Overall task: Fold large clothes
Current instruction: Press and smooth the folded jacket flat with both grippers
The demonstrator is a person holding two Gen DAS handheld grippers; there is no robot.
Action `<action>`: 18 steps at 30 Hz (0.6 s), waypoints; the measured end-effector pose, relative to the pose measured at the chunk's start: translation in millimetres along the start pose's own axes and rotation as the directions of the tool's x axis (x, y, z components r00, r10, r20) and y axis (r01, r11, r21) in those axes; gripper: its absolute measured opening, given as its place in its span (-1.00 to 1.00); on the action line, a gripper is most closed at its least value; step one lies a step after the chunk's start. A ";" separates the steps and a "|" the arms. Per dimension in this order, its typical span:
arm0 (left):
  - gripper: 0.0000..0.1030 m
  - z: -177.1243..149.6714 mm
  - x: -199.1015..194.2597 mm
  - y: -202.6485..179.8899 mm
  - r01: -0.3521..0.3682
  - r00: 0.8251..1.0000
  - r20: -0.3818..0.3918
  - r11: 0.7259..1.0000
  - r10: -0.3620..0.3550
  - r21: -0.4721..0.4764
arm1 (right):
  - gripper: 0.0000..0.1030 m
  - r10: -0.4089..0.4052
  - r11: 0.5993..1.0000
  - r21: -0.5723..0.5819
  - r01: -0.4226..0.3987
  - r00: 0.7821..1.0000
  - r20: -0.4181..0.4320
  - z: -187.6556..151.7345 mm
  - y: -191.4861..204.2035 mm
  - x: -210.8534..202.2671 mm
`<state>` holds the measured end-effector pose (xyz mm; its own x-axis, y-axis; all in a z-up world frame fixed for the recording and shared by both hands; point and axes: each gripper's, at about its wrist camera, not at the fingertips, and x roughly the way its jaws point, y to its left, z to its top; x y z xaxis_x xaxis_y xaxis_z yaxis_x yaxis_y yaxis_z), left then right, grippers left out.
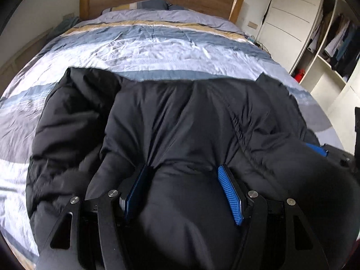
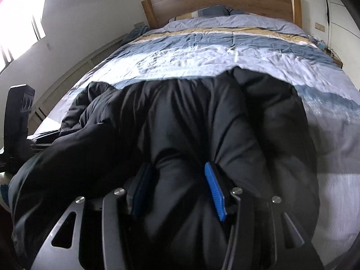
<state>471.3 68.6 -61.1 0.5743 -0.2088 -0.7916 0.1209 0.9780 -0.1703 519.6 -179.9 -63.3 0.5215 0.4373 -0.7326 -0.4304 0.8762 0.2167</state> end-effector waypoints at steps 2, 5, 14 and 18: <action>0.24 -8.2 -0.8 2.3 0.004 1.000 0.009 1.000 -0.004 -0.003 | -0.07 0.000 1.000 0.003 0.000 1.000 0.001 -8.9 -2.3 -1.6; 0.26 -12.5 9.9 7.1 0.005 1.000 0.001 1.000 -0.005 -0.018 | -0.07 -0.001 1.000 0.020 0.000 1.000 0.008 -18.5 -6.9 5.5; 0.23 3.7 -27.5 0.6 0.000 1.000 0.018 0.998 0.001 -0.066 | -0.06 -0.056 0.998 0.016 0.056 0.998 -0.019 1.1 15.6 -19.6; 0.24 -3.4 -57.6 -9.1 0.039 0.997 0.068 0.997 -0.035 -0.061 | -0.06 -0.020 1.000 0.002 0.020 1.000 0.009 -2.5 27.9 -44.0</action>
<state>434.3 71.7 -15.9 0.6235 -0.2424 -0.7433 0.0937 0.9670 -0.2368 482.8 -175.2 -26.7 0.5368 0.4217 -0.7308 -0.4186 0.8851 0.2033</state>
